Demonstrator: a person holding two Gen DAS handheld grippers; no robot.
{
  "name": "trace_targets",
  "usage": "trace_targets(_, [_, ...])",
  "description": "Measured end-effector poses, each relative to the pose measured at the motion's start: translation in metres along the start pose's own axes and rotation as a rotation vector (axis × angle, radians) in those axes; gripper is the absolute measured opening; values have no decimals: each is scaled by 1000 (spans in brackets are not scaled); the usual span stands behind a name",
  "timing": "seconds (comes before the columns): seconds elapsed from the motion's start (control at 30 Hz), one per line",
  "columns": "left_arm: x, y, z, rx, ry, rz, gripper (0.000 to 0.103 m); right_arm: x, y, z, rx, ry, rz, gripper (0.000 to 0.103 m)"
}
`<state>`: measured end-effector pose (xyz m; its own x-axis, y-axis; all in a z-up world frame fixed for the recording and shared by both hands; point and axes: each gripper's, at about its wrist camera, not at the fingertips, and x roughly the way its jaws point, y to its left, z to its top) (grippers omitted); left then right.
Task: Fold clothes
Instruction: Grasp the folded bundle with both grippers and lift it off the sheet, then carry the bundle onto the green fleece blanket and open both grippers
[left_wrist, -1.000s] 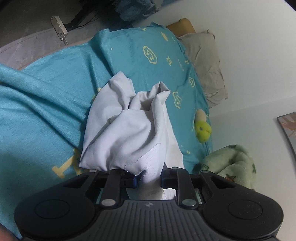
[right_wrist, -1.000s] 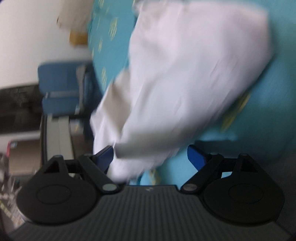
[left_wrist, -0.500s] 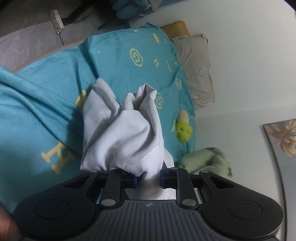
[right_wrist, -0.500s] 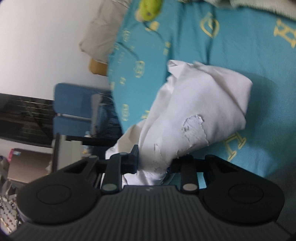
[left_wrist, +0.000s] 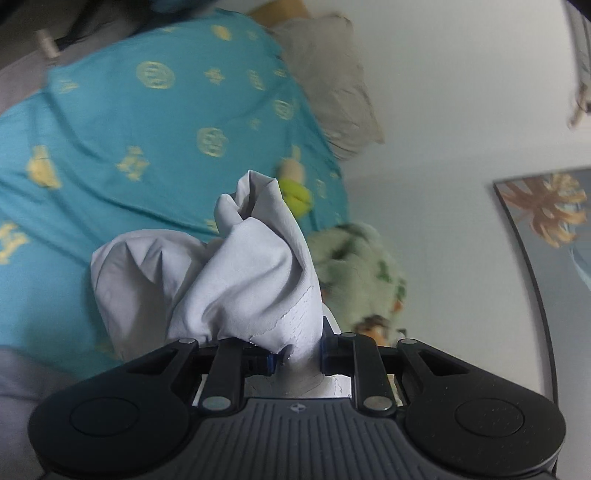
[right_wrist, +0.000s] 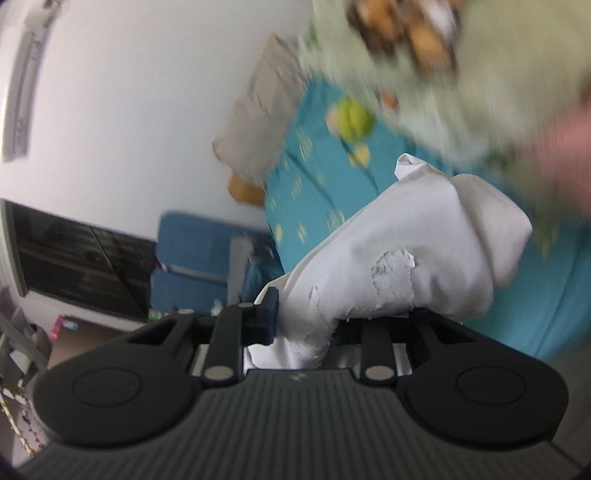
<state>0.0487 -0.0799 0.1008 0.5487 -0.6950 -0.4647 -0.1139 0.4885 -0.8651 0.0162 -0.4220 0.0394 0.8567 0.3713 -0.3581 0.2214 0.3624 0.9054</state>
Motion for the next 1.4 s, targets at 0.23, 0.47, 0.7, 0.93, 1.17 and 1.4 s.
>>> trace_targets(0.23, [122,-157,0,156,72,-210,22,-48,48,159,-128,-220,58,30])
trace_targets(0.47, [252,-228,-25,292,153,-316,23,-73,43,257,-261,-469,4,30])
trace_targets(0.7, [313,-167,-71,371,270,-270,23,-65,-53,257,-199,-475,-98,31])
trace_targets(0.93, [280,-96,-103,414,271,-239,29,-70,-114,195,-85,-409,-100,30])
trace_targets(1.17, [254,-84,-106,521,222,-128,44,-68,-127,171,33,-395,-143,34])
trace_targets(1.4, [183,-134,-124,783,133,-73,82,-104,-84,152,-16,-357,-311,35])
